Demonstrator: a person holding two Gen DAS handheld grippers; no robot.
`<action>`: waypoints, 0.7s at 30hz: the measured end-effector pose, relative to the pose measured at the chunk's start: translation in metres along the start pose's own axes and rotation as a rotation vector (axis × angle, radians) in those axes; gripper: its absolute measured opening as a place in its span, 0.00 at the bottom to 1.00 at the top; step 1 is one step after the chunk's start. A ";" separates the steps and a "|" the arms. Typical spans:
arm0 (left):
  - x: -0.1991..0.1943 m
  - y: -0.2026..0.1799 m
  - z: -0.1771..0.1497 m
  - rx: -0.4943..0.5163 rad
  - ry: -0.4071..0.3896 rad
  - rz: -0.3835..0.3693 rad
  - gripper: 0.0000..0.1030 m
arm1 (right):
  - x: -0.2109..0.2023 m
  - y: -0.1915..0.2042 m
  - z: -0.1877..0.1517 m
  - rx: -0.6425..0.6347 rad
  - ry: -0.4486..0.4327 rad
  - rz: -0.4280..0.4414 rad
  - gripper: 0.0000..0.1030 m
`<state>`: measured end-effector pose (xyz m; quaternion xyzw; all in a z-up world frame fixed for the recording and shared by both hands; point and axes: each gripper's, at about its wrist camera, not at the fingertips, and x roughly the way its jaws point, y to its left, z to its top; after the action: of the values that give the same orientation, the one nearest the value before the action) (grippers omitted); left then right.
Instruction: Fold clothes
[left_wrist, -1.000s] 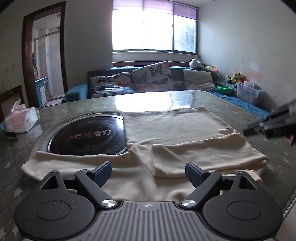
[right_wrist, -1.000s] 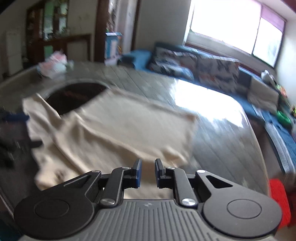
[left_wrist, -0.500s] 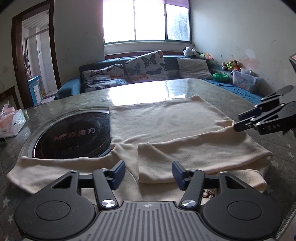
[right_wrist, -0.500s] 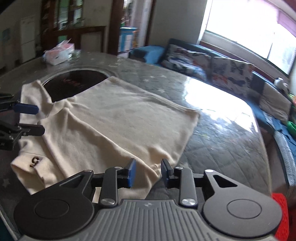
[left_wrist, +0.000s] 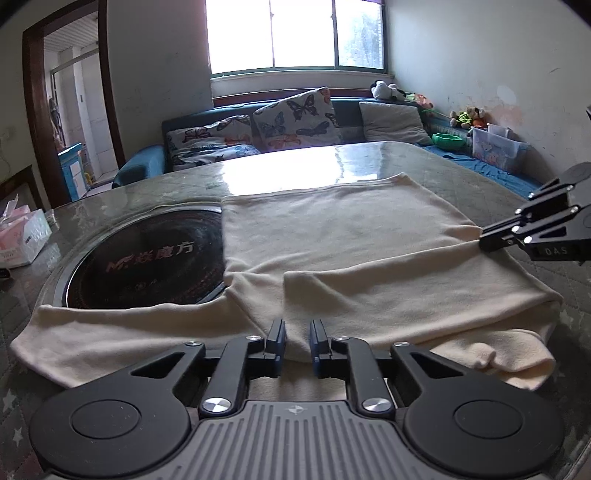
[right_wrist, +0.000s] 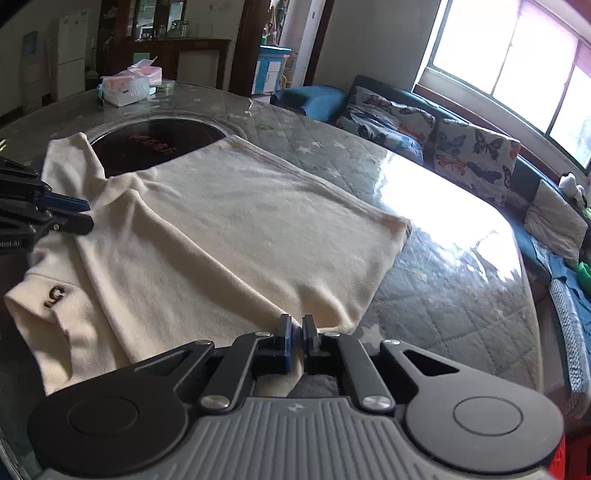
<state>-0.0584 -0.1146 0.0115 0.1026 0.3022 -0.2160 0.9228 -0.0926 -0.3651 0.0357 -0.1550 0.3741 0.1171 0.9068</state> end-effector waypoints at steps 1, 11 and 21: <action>-0.001 0.001 0.000 -0.004 0.000 0.004 0.14 | 0.000 -0.001 -0.001 0.007 -0.001 -0.002 0.04; -0.001 -0.001 0.020 -0.031 -0.040 -0.041 0.16 | -0.025 0.006 -0.002 0.063 -0.048 0.039 0.09; 0.025 -0.003 0.018 -0.028 -0.006 -0.032 0.17 | -0.039 0.032 -0.035 0.087 -0.014 0.063 0.16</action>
<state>-0.0326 -0.1311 0.0111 0.0840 0.3039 -0.2269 0.9214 -0.1529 -0.3520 0.0341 -0.1027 0.3772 0.1300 0.9112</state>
